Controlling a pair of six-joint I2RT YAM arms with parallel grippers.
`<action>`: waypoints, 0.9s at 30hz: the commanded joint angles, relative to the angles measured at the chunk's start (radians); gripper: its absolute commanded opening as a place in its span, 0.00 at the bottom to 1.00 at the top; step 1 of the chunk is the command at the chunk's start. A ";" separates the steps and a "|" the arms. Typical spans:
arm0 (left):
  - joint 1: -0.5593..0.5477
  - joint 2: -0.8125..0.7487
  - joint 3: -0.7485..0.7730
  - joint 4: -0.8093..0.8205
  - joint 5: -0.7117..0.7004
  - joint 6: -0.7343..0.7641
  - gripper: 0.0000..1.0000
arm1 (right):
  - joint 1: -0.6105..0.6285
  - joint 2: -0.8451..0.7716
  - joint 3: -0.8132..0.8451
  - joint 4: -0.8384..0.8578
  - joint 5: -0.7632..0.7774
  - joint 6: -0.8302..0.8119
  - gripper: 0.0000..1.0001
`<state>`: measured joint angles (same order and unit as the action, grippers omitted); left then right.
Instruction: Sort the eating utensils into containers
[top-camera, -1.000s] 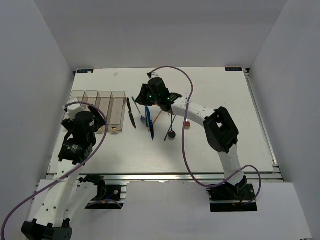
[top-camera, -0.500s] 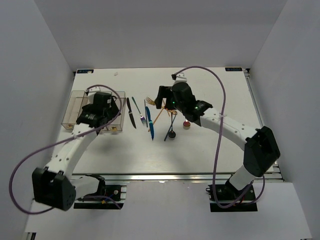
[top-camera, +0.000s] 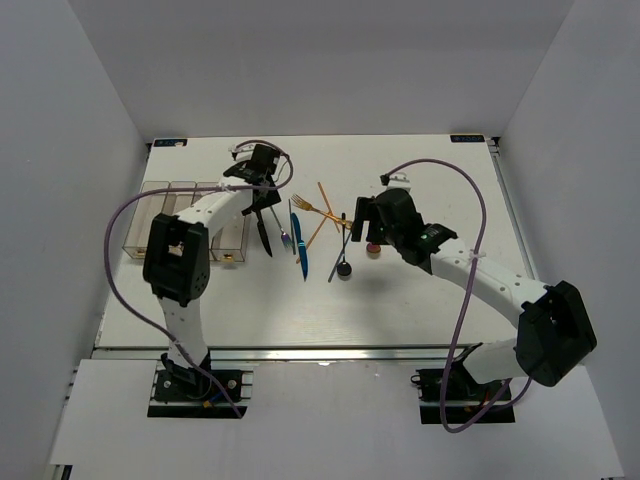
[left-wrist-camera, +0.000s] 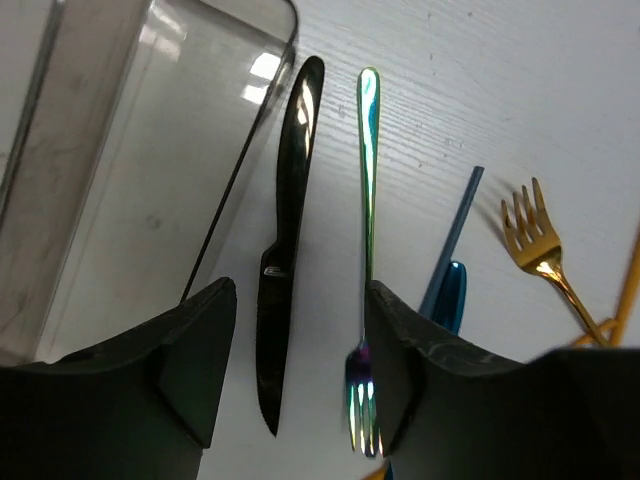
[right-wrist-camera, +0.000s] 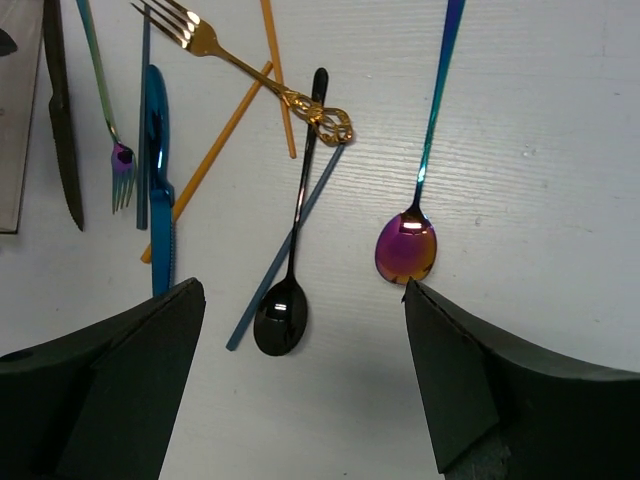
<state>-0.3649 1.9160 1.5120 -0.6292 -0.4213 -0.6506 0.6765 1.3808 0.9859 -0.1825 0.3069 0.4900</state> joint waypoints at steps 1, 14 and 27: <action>0.000 0.067 0.112 -0.069 -0.020 -0.001 0.62 | -0.020 -0.037 -0.026 0.037 -0.026 -0.025 0.85; 0.047 0.241 0.217 -0.106 0.006 0.035 0.55 | -0.028 -0.042 -0.055 0.077 -0.083 -0.034 0.83; 0.047 0.302 0.168 -0.053 0.072 0.055 0.46 | -0.028 -0.051 -0.061 0.092 -0.098 -0.037 0.83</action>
<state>-0.3199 2.2051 1.6947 -0.7013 -0.3813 -0.6056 0.6506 1.3628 0.9340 -0.1307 0.2146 0.4629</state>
